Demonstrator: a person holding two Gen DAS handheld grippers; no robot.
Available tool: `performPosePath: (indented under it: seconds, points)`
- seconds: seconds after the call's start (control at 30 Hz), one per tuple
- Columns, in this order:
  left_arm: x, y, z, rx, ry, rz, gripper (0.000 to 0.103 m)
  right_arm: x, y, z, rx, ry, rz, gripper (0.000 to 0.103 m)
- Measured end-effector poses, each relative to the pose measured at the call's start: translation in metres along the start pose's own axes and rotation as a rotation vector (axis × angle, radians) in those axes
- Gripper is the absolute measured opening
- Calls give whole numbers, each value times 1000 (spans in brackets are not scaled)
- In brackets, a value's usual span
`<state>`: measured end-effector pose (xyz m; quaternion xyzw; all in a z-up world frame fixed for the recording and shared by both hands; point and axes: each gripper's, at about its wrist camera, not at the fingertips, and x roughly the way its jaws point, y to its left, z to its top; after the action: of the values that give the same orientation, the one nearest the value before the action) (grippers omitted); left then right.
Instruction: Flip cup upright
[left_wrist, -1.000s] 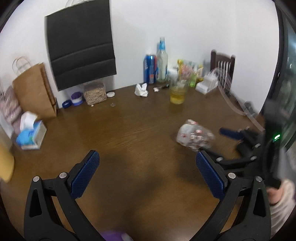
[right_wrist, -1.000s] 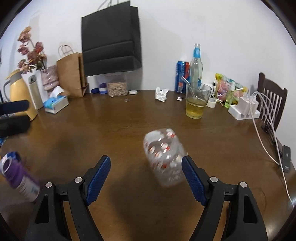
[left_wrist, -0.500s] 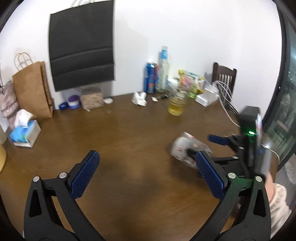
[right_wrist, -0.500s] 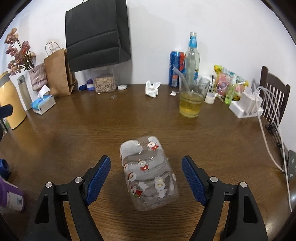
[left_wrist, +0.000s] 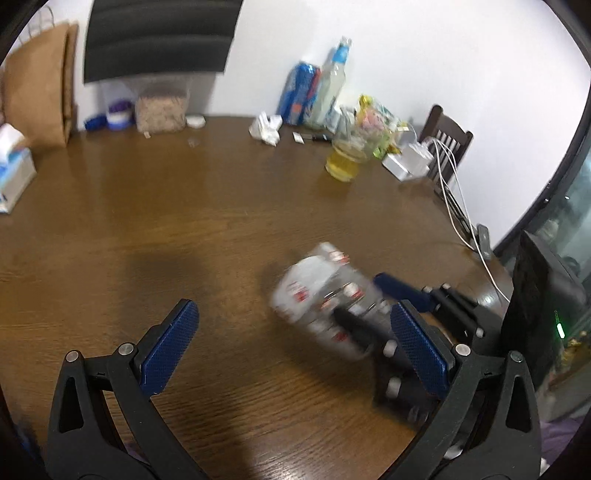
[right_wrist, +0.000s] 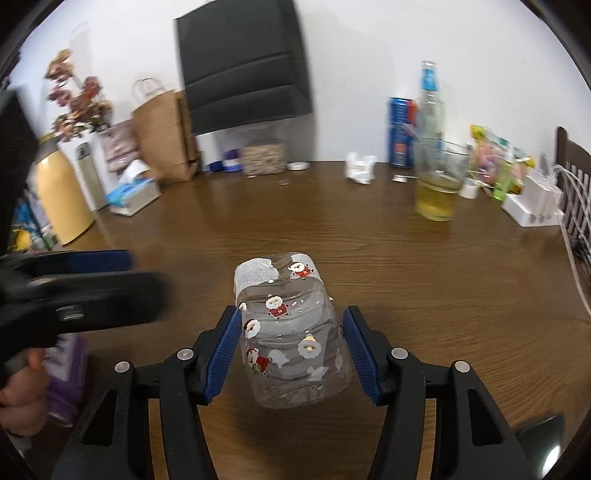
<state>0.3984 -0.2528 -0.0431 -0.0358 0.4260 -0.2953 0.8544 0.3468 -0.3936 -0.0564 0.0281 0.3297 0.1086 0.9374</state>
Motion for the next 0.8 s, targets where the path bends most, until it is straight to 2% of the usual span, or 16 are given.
performPosePath:
  seconds: [0.13,0.27,0.37,0.5,0.6,0.7,0.73,0.77,0.8]
  points:
    - [11,6,-4,4,37,46,102,-1,24,-7,-8,3,-4,65]
    - [21,9,-10,27,85,58,99,-6,26,-21,27,-3,-7,67]
    - [23,10,-11,33,110,33,90,-12,28,-28,49,-5,57,67]
    - [24,3,-13,65,158,-56,88,-15,38,-32,35,-12,153,67]
    - [25,-3,-17,98,177,-35,88,-19,48,-35,25,-12,201,67]
    - [27,-2,-17,108,202,-32,87,-23,48,-39,42,13,214,68]
    - [30,-1,-16,109,215,-29,83,-25,46,-42,53,20,207,68]
    - [33,0,-16,107,225,-22,70,-28,43,-44,65,32,188,68]
    - [35,2,-16,101,234,-17,67,-31,40,-46,75,39,174,68]
